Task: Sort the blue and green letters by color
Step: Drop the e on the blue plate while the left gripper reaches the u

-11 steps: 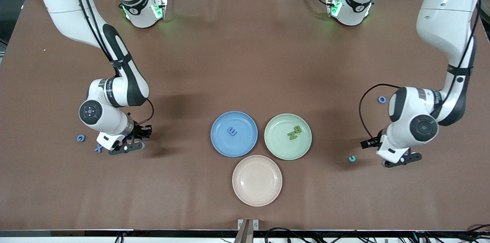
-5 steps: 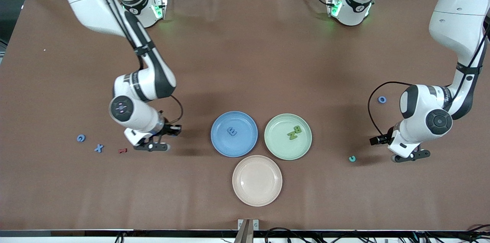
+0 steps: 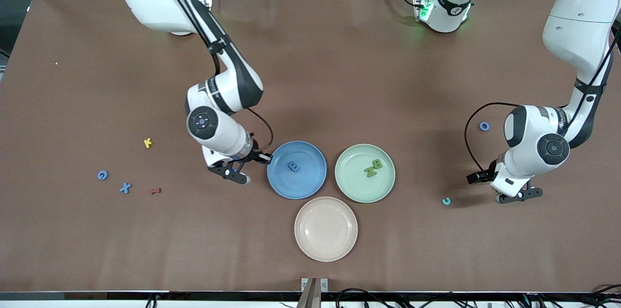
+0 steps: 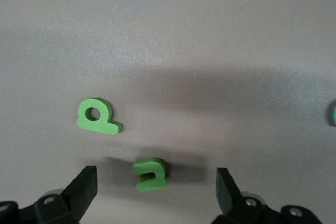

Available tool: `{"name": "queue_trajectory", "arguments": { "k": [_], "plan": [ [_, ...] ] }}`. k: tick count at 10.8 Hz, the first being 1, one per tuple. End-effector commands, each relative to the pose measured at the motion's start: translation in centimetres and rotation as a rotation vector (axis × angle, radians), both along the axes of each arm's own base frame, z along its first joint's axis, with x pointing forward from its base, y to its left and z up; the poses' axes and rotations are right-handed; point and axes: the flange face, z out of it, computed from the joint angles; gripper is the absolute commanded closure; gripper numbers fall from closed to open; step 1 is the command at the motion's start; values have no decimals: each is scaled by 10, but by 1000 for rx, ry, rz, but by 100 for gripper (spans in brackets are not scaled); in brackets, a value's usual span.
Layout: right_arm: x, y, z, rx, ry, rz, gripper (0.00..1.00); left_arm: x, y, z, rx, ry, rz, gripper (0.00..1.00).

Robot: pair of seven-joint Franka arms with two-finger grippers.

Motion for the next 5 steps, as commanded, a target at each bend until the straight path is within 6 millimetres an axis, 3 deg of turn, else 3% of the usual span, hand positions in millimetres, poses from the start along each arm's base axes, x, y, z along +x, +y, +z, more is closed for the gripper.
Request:
{"name": "queue_trajectory", "arguments": {
  "k": [1,2,3,4,5],
  "plan": [
    [1,38,0,16,30,-197,17,-5,6,-5,-4,-13,-12,1],
    [3,36,0,13,24,-190,0,-6,7,-8,-5,-9,-12,27],
    [4,33,1,14,22,-184,0,-7,9,-13,-8,-3,-7,55],
    [6,29,3,12,17,-167,0,-7,12,-13,-8,-2,-3,89],
    [10,19,1,2,14,-121,0,-6,11,-11,-7,-4,-5,100]
  ]
}}
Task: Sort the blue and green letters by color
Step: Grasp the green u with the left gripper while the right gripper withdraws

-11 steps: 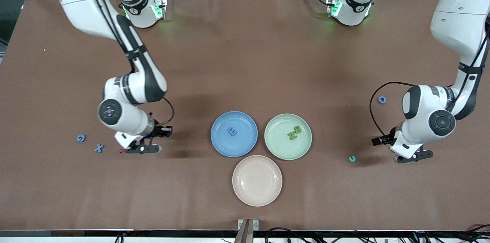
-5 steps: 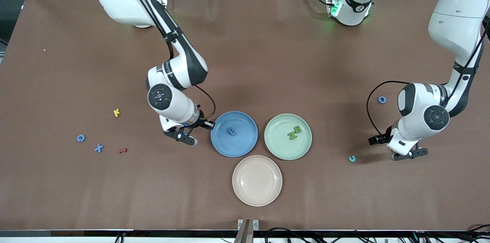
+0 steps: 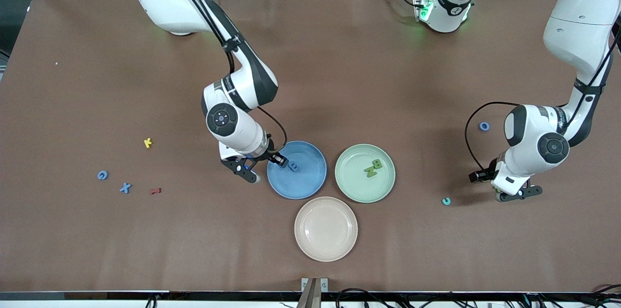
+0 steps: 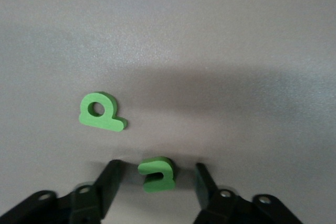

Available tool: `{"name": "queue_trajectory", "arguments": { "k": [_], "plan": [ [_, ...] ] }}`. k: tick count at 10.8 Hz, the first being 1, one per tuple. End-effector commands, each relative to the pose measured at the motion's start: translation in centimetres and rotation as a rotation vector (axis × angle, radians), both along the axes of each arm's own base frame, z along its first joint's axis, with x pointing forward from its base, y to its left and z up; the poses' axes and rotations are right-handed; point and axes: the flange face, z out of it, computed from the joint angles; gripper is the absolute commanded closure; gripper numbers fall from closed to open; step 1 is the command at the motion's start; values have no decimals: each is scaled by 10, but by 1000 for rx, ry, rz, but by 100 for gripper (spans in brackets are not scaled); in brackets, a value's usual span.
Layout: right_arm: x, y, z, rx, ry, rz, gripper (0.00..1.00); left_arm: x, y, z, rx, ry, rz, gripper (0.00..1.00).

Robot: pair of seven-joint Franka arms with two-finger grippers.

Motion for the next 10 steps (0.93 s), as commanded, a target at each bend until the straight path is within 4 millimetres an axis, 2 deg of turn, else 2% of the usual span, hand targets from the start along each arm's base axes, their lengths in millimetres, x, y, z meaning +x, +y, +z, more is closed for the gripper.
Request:
{"name": "queue_trajectory", "arguments": {
  "k": [1,3,4,6,8,10],
  "plan": [
    [18,-35,-4,-13,8,102,0,0,3,0,2,-11,-18,100],
    [28,-100,-15,-103,13,296,0,4,-3,6,9,-23,-32,100],
    [31,-129,-14,-148,8,362,0,9,-11,18,8,-38,-29,100],
    [39,-181,-13,-149,5,474,0,14,-39,46,7,-44,-30,100],
    [53,-238,-13,-141,-9,571,0,18,-87,68,-43,-60,50,100],
    [63,-304,-19,-136,-20,668,0,14,-159,78,-74,-73,118,100]
  ]
}}
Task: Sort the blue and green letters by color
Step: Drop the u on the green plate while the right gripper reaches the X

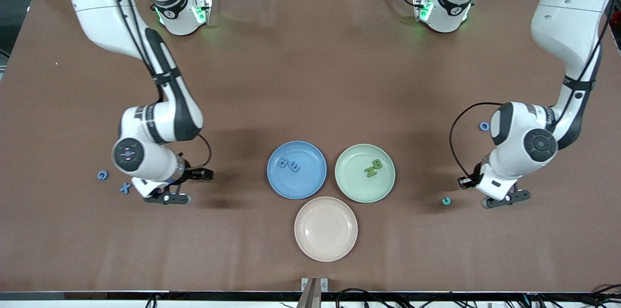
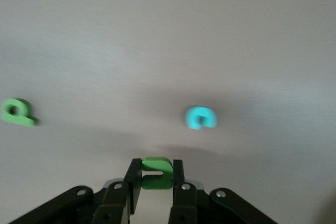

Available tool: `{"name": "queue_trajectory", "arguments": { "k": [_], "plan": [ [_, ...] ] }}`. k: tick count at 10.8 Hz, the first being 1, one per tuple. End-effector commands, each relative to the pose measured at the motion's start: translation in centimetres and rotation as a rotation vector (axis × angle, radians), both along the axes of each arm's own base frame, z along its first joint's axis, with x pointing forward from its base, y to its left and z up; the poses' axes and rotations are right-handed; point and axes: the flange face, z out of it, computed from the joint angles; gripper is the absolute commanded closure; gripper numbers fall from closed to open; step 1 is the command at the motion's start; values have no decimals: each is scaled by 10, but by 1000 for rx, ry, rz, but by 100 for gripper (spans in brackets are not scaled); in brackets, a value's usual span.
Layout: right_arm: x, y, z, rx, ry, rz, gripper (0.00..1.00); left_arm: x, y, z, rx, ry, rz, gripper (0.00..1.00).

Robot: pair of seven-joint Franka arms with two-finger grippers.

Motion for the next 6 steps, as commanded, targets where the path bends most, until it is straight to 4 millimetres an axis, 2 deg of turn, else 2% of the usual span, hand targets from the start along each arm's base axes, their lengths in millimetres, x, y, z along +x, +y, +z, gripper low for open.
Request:
{"name": "queue_trajectory", "arguments": {
  "k": [1,2,4,5,6],
  "plan": [
    [4,-95,2,2,-4,173,0,-11,-99,18,-43,4,120,100],
    [7,-117,-1,-8,-19,210,0,-15,-131,23,-68,6,156,100],
    [10,-161,-9,-29,-51,161,0,-29,-188,25,-95,31,205,100],
    [10,-188,-10,-33,-67,82,0,-37,-210,22,-100,39,231,100],
    [9,-206,-10,-37,-76,-11,0,-43,-234,18,-107,44,246,100]
  ]
}}
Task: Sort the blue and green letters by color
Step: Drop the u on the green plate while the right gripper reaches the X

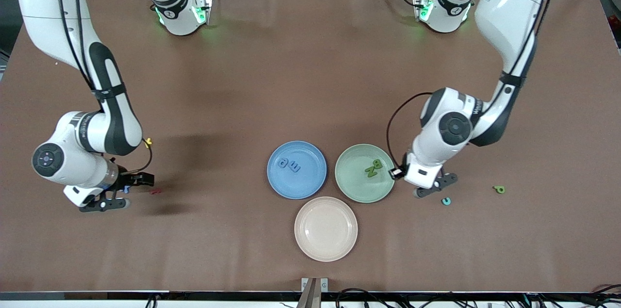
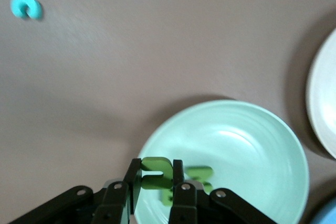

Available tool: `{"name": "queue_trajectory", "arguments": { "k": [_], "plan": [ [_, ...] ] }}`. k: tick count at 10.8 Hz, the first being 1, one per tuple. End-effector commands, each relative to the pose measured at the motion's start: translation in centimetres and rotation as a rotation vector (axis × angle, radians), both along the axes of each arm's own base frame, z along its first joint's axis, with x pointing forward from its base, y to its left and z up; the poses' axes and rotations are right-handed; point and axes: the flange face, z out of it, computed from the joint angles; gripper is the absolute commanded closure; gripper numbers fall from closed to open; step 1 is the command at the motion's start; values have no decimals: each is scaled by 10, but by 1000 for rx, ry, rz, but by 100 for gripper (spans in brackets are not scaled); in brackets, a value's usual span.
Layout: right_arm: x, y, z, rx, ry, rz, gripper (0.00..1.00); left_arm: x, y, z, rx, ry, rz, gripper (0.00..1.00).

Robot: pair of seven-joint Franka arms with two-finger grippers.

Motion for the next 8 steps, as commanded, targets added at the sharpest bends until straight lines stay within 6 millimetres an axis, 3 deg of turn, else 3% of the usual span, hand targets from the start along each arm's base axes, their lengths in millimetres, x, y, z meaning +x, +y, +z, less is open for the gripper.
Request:
{"name": "queue_trajectory", "arguments": {
  "k": [1,2,4,5,7,8],
  "plan": [
    [-2,-35,-2,-9,-34,-210,0,-9,-49,-11,-16,28,81,100],
    [-1,-48,-7,-12,-62,-288,0,-14,-58,-16,-10,33,81,100],
    [-1,-70,-34,-15,-109,-440,0,-15,-59,-20,22,18,18,1],
    [-5,-84,-41,-12,-102,-471,0,-13,-54,-18,30,11,3,0],
    [-9,-87,-58,-10,-76,-483,0,-8,-38,-15,54,29,-13,0],
    [-11,-90,-62,-11,-65,-483,0,-3,-18,-12,74,45,-36,0]
  ]
}}
